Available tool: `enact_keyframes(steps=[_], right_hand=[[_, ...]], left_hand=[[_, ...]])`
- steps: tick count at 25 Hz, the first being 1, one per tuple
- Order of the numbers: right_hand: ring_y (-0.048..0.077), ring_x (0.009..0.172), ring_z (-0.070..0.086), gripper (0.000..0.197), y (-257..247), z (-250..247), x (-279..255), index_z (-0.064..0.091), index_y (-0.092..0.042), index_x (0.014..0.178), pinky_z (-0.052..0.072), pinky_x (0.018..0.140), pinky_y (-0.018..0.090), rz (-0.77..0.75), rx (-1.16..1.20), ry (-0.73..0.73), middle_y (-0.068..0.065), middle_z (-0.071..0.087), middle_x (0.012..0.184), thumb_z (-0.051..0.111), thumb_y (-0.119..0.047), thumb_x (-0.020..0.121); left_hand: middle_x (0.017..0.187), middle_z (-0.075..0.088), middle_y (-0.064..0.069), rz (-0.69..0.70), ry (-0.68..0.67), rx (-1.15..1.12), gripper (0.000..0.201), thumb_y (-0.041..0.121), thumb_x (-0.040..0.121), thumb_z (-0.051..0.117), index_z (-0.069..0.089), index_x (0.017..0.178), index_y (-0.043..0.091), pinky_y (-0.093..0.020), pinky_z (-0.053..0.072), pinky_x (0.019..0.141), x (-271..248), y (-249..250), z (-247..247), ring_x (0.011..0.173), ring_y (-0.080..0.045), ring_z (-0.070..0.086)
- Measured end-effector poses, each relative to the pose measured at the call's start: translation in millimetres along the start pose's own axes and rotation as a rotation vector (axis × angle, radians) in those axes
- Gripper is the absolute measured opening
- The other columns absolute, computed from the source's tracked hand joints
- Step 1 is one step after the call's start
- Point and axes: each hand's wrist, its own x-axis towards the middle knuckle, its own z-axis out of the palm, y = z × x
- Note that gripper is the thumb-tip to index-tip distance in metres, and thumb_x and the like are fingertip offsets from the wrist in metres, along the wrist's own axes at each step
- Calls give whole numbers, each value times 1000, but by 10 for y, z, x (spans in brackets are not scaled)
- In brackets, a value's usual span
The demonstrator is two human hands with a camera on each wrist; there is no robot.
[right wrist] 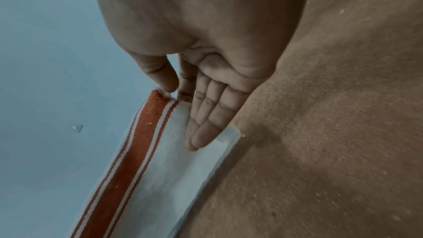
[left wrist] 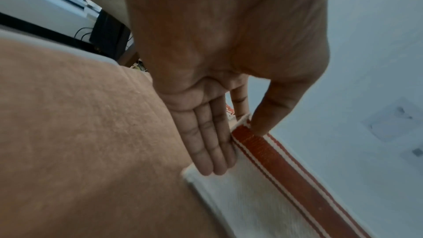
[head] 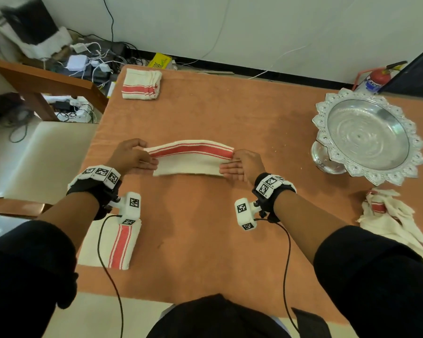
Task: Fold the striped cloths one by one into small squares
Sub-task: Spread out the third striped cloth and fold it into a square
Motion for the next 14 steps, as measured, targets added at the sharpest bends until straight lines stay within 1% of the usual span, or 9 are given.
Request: enact_keyframes(steps=[2, 3, 4, 6, 8, 10, 11, 12, 14], right_hand=[[40, 87, 75, 30, -26, -60, 11, 63, 7, 114, 63, 72, 41, -65, 61, 31, 31, 73, 95, 55, -19, 102], [38, 86, 75, 31, -29, -89, 15, 65, 4, 113, 63, 72, 40, -94, 91, 45, 28, 74, 95, 59, -24, 101], [35, 85, 75, 31, -22, -113, 26, 67, 1, 110, 63, 74, 40, -109, 118, 58, 25, 75, 95, 63, -28, 100], [32, 83, 74, 25, 25, -151, 66, 70, -5, 93, 61, 78, 45, -121, 118, 87, 18, 76, 93, 72, -30, 94], [34, 82, 69, 18, 117, -194, 113, 67, -10, 78, 59, 77, 49, -121, 19, 110, 19, 74, 92, 81, -20, 86], [29, 73, 64, 21, 227, -237, 137, 64, -12, 73, 54, 56, 33, -110, -118, 104, 16, 70, 84, 83, -5, 80], [25, 67, 61, 23, 275, -257, 134, 64, -13, 72, 48, 48, 26, -109, -186, 97, 14, 68, 81, 82, 1, 78], [23, 64, 59, 24, 323, -278, 134, 65, -13, 73, 44, 44, 23, -105, -232, 87, 12, 66, 79, 81, 5, 77], [26, 71, 61, 25, 389, -326, 153, 69, -13, 79, 48, 48, 25, -93, -268, 54, 14, 66, 85, 77, 10, 77]], left_hand=[[106, 72, -31, 49, 34, -176, 21, 1, 89, 50, 65, 101, 9, -50, 61, 90, -68, 38, 65, 94, -45, 74], [106, 71, -27, 76, 80, -253, 15, 6, 90, 53, 67, 94, 8, -49, 62, 89, -91, 26, 112, 93, -44, 73], [104, 70, -23, 95, 127, -317, 9, 10, 92, 60, 68, 87, 8, -50, 63, 86, -129, 8, 166, 92, -41, 73], [95, 69, -14, 115, 217, -322, 18, 18, 89, 78, 67, 77, 11, -51, 63, 80, -123, -114, 241, 92, -32, 72], [85, 70, -9, 91, 241, -249, 25, 17, 82, 87, 63, 73, 14, -51, 64, 75, -126, -277, 309, 89, -28, 72], [83, 71, -9, 34, 232, -180, 29, 11, 78, 89, 61, 76, 14, -49, 65, 68, -146, -450, 377, 87, -29, 73], [83, 70, -10, 9, 224, -140, 30, 9, 78, 89, 59, 78, 14, -45, 65, 63, -157, -532, 408, 86, -30, 73], [84, 70, -10, -4, 218, -109, 31, 7, 78, 88, 58, 81, 13, -40, 64, 57, -181, -592, 445, 84, -30, 72], [90, 69, -10, -14, 202, -31, 31, 6, 80, 87, 58, 89, 10, -31, 59, 48, -216, -664, 495, 81, -28, 70]])
